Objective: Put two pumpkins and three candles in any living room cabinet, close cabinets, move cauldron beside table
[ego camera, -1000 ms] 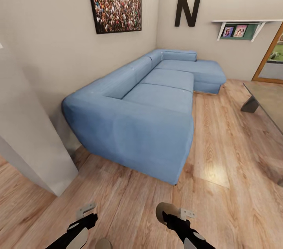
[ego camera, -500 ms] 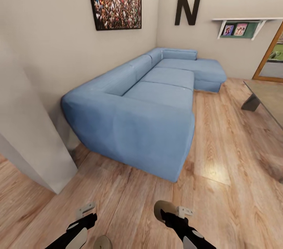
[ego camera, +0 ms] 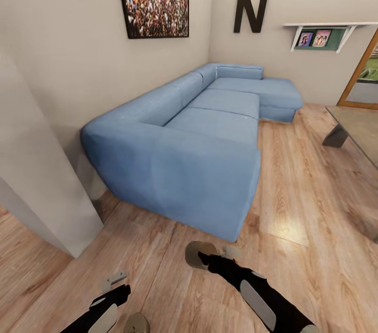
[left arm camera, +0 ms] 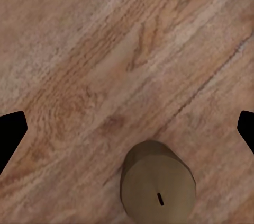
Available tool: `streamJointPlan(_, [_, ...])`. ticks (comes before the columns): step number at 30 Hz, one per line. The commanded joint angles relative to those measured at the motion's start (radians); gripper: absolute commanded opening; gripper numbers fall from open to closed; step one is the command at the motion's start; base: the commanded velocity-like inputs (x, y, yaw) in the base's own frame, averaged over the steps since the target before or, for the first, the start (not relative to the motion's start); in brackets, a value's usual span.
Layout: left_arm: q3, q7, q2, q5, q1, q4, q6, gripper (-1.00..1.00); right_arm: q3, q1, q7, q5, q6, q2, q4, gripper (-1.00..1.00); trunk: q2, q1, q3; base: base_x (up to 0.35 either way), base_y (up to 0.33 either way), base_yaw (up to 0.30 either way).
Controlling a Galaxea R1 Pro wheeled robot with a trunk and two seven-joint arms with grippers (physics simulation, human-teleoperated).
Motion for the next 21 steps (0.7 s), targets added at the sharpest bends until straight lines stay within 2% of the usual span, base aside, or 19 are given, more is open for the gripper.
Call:
streamJointPlan(1, [-0.008,0.008,0.001,0.006,-0.001,-0.003,0.000,1.00,0.000,-0.001,0.001,-0.005,0.052,-0.003,-0.050,-1.00,-0.008,0.004,-0.004,0.000,0.000,0.000])
streamJointPlan(3, [-0.008,0.008,0.001,0.006,-0.001,-0.003,0.000,1.00,-0.004,-0.001,0.002,-0.007,0.171,-0.004,-0.165,-1.00,-0.022,0.011,-0.010,0.000,0.000,0.000])
streamJointPlan(6, [-0.006,0.008,0.001,0.006,-0.001,-0.003,0.003,1.00,-0.007,-0.002,0.003,-0.010,0.260,-0.005,-0.254,-1.00,-0.043,0.023,-0.020,0.000,0.000,0.000])
streamJointPlan(10, [-0.003,0.009,0.002,0.007,-0.001,-0.004,0.007,1.00,-0.005,-0.002,0.004,-0.012,0.285,0.001,-0.365,-1.00,-0.071,0.038,-0.032,0.000,0.000,0.000])
streamJointPlan(14, [-0.003,0.010,0.001,0.008,-0.001,-0.004,0.012,1.00,-0.006,-0.002,0.004,-0.012,0.322,0.000,-0.400,-1.00,-0.099,0.054,-0.045,0.000,0.000,0.000])
streamJointPlan(21, [-0.008,0.009,-0.001,0.008,-0.001,-0.004,0.018,1.00,-0.006,-0.002,0.004,-0.017,0.336,-0.005,-0.450,-1.00,-0.148,0.080,-0.067,0.000,0.000,0.000])
